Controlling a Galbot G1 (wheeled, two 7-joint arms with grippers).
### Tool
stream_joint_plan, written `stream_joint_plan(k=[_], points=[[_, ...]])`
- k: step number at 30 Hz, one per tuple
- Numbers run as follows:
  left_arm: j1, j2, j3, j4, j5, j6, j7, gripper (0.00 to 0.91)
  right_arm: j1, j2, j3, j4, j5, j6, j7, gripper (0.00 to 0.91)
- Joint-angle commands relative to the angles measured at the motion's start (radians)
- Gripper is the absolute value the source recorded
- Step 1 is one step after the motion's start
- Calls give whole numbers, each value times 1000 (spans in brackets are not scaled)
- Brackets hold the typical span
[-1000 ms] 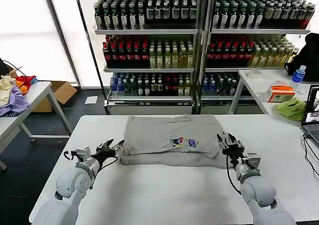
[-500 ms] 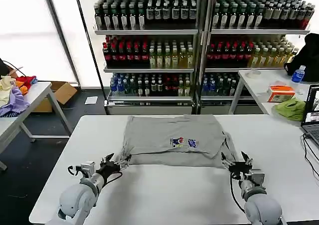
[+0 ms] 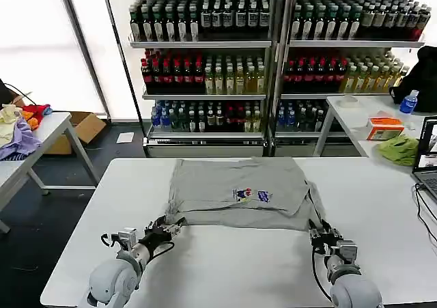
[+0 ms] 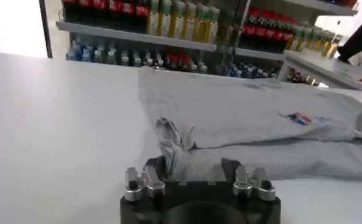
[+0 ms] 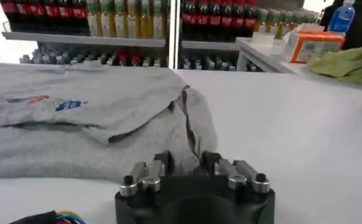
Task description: Fold and organize the clothes.
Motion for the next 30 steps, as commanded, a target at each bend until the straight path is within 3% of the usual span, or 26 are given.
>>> stream_joint_plan(k=[1,6,13,20,25,30], points=[[7,-7,2,13,-1,-22,5,10,-8,4,-1,-2,0,-9,8,0],[14,-6,-2,8,1,-28,7,10,-9,0,-1,6,1,-6,-6,0],[87,-43,-46,-39,0,-48,0,10,-52,-22,8,60,2,28,-66,0],[269,-64,-116,-191,34,-44,-14,10,-211,-56,54,203,20,29,-98,0],[422,-85,-205,-349,94,16,7,10,-360,-58,78,304,13,27,-119,0],[582,-117,-296,-451,210,34,52,10,-474,-48,88,367,-16,7,-101,0]])
